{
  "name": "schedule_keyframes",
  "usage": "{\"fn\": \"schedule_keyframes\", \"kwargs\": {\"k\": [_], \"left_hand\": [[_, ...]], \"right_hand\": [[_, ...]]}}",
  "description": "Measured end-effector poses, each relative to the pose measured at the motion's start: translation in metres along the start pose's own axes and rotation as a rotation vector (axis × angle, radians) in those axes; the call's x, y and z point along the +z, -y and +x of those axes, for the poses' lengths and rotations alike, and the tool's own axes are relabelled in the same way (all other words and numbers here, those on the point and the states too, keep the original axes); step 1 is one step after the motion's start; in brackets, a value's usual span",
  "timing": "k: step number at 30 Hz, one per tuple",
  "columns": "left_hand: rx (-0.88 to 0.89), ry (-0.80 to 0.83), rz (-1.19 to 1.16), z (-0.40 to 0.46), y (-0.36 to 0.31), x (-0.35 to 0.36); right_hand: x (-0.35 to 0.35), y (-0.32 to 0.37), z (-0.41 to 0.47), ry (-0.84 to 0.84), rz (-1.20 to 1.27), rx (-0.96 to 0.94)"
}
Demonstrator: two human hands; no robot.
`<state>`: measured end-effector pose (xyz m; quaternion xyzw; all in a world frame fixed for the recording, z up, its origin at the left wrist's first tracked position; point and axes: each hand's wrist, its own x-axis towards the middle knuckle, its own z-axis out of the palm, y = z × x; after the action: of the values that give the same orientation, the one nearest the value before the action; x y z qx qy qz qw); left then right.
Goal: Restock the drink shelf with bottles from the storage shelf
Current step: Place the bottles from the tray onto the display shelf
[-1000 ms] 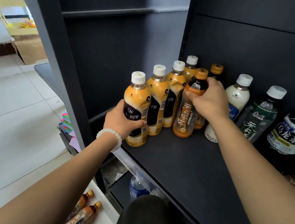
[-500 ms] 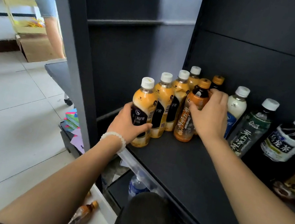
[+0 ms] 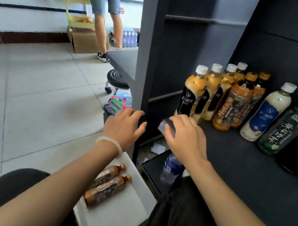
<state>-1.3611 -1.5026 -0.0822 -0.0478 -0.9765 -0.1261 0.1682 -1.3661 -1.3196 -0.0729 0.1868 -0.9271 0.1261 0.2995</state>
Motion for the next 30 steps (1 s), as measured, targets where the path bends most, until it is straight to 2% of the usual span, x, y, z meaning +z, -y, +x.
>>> {"fn": "schedule_keyframes", "kwargs": {"k": [5, 10, 13, 19, 26, 30], "left_hand": [[-0.074, 0.088, 0.094, -0.066, 0.063, 0.022], [-0.251, 0.256, 0.102, -0.114, 0.114, 0.063], [-0.359, 0.347, 0.024, -0.116, 0.133, 0.093], [-0.464, 0.475, -0.041, -0.104, 0.162, 0.164], [-0.591, 0.703, -0.059, -0.109, 0.202, 0.265], [-0.517, 0.656, 0.013, -0.098, 0.213, 0.303]], "right_hand": [[0.05, 0.045, -0.027, 0.272, 0.003, -0.006], [0.116, 0.077, -0.053, 0.473, -0.026, -0.009], [0.158, 0.085, -0.071, 0.55, -0.011, 0.012], [0.234, 0.078, -0.099, 0.741, -0.017, 0.135], [0.331, 0.07, -0.125, 0.978, 0.074, 0.427], [0.375, 0.07, -0.133, 0.987, 0.301, 0.866]]}}
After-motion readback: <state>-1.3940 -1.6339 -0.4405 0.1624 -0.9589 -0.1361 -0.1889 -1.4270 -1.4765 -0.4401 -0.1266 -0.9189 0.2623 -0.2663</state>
